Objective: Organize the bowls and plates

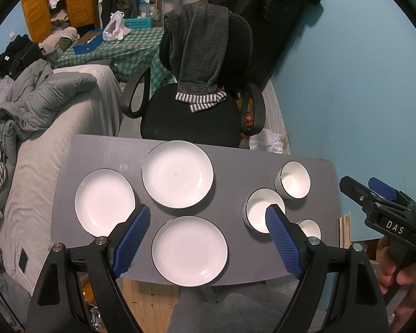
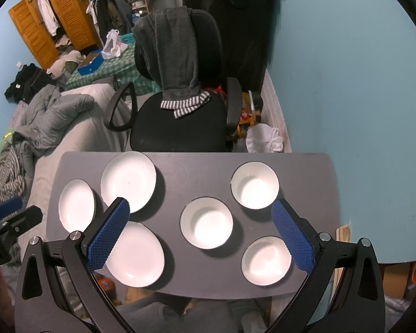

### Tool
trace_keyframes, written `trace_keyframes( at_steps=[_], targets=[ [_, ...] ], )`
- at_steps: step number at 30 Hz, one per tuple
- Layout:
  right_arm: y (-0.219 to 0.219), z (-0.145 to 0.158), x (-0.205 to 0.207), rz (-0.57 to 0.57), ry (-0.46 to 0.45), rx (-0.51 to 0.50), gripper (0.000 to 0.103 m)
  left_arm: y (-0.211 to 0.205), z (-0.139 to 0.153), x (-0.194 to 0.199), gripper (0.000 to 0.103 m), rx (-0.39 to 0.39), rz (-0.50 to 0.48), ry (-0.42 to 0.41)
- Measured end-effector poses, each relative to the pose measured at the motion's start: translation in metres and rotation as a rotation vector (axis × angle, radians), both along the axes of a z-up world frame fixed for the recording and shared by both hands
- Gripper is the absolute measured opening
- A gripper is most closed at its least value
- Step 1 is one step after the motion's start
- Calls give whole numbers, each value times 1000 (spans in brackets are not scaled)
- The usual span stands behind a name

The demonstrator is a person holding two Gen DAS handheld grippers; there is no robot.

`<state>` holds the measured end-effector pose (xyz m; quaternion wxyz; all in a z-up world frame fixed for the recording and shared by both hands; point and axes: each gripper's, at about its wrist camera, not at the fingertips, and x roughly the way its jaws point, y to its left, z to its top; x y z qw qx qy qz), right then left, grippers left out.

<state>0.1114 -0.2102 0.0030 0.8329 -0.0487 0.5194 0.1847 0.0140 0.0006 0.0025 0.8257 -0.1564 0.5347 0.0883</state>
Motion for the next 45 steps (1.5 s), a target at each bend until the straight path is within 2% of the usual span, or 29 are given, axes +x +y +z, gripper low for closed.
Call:
trace_keyframes(
  at_steps=[26,37,45],
  targets=[
    [2,-6,-3,8,7,-9,101,3,0,-2,86,-7,4,4],
    [13,-18,1,56,34,-33,101,11,-16,-6,86,4,32,29],
    [37,-32,1,142,25,-91,101,25,-39,-13,86,12,55,76]
  ],
)
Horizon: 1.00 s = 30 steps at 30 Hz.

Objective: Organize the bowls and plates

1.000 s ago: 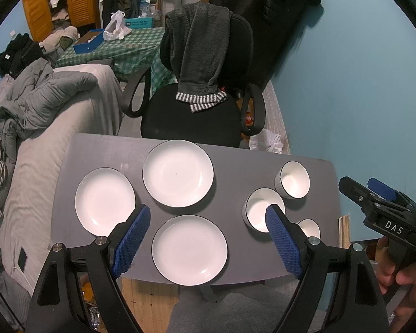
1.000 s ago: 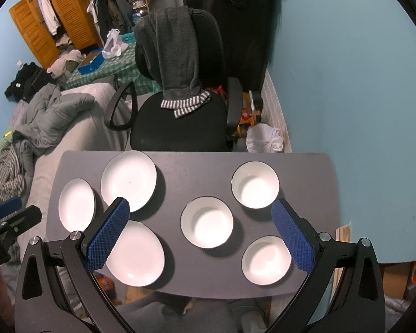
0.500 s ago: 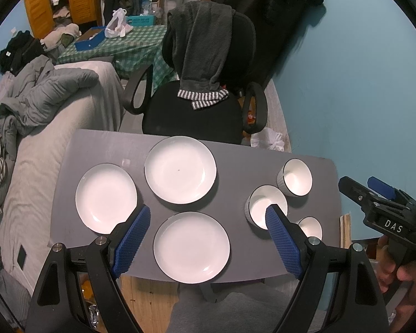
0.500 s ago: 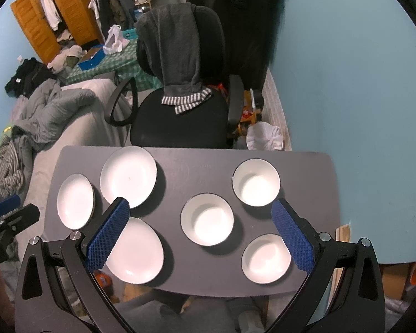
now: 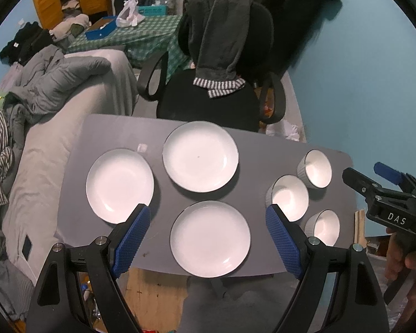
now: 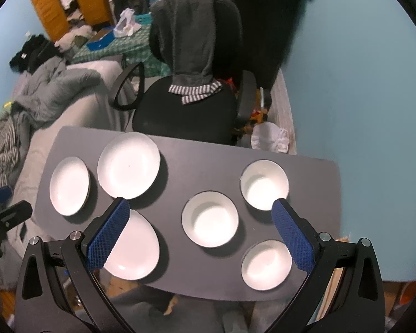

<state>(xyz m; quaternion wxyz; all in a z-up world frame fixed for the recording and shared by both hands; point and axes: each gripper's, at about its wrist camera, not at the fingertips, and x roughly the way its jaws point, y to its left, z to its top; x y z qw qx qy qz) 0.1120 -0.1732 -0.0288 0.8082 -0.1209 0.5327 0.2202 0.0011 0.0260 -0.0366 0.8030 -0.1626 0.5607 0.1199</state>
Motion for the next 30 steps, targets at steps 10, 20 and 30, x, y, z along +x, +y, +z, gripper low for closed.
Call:
trace_keyframes(
  at_steps=[10,20,30],
  targets=[
    [44,-38,-6,157,54,-24,101,21,-44,-19,86,3,32,66],
    [76,-95,-13,259,160,-41,101,36,-90,-35,86,-15,53,132],
    [83,-130,-23,284,212,-45,101,41,-131,-42,86,-51,59,155]
  ],
)
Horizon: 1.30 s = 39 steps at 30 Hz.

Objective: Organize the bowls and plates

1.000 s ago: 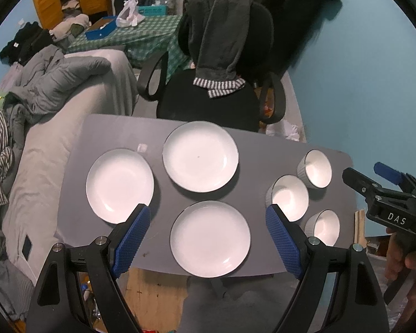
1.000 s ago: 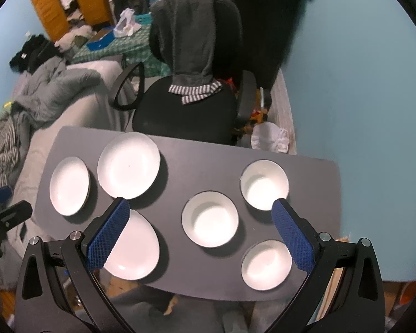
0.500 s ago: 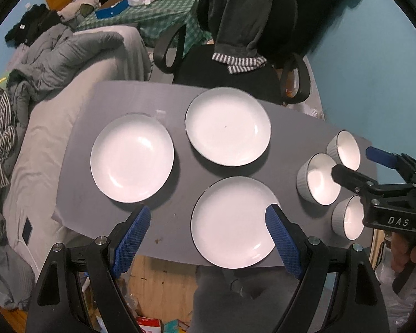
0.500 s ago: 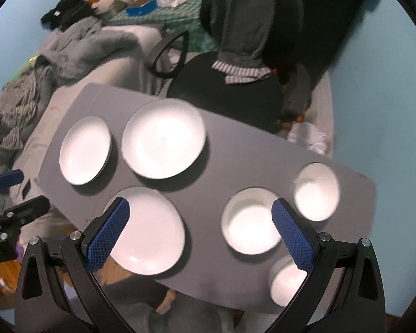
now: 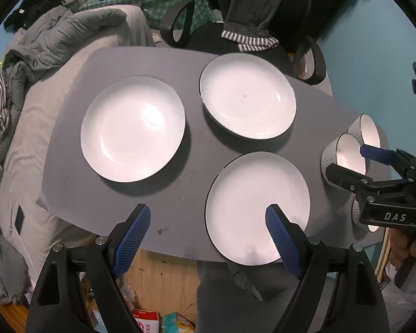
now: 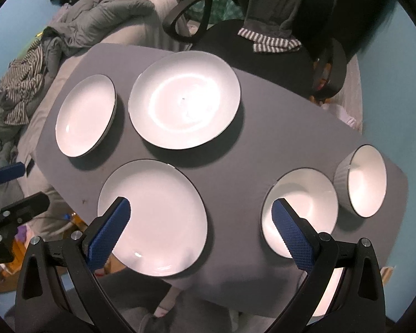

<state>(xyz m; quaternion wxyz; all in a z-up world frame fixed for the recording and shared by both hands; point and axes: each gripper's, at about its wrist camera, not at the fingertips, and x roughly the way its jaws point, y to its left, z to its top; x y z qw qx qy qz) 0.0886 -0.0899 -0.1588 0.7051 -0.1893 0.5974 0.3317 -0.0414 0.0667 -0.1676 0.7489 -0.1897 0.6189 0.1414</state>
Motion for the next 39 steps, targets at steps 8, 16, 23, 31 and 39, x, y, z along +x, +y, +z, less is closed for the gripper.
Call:
trace_keyframes(
  at_steps=[8,16,23,31,39],
  targets=[
    [5,-30,-4,25,11,-2,101,6,-38,-4,86,-76,32,13],
    [10,-62,-14,40,62,-26,96,5,-68,0,86,-120,24,34],
    [7,-79,-16,9,97,-34,92,-2,-90,1,86,-140,5,61],
    [0,-96,-15,-13,158,-26,78,0,-105,-1,86,-163,3,56],
    [-5,-105,-17,-40,222,16,63,2,-116,-6,63,-198,6,61]
  ],
)
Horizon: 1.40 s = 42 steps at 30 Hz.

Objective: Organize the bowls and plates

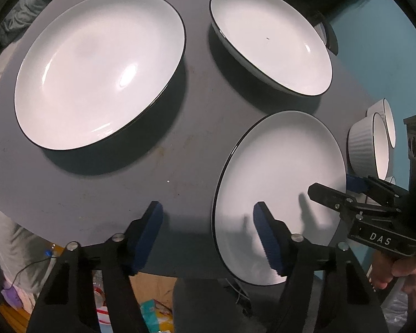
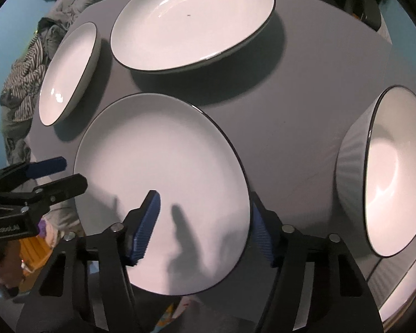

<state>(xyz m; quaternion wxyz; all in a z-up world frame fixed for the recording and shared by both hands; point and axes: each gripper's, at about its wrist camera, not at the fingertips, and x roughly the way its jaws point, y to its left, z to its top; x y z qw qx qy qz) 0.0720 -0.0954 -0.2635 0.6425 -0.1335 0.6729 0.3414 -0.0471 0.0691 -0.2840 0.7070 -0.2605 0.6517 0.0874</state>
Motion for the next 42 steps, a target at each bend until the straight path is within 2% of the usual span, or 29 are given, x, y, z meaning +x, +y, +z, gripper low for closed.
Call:
trace_keyframes(
  at_steps=[3,7,8,12,18,25,33,37,39,42],
  targets=[
    [0,1,3,-16,12,7,59,-1,-3,0,53,-8,-14,2],
    [-11,0,7,-49,39,22,53,-1,-7,3,45,-25,-39,14],
    [-12,-1,8,-57,49,22,50,-1,-8,4,40,-33,-39,12],
    [-18,-1,9,-90,85,42,50,-1,-12,7,30,-51,-65,8],
    [-24,-3,14,-138,133,67,49,-11,-10,16,26,-76,-106,-2],
    [-21,-2,13,-146,142,67,45,-9,-22,15,21,-122,-72,13],
    [-28,-1,15,-139,158,86,39,11,-24,5,15,-178,-34,14],
    [-29,-4,22,-116,197,58,25,8,-27,-2,13,-204,-14,12],
    [-30,-6,24,-101,251,51,21,9,-28,-3,13,-206,-19,10],
    [-31,-8,23,-66,267,43,15,16,-26,-8,13,-182,-48,11]
  ],
)
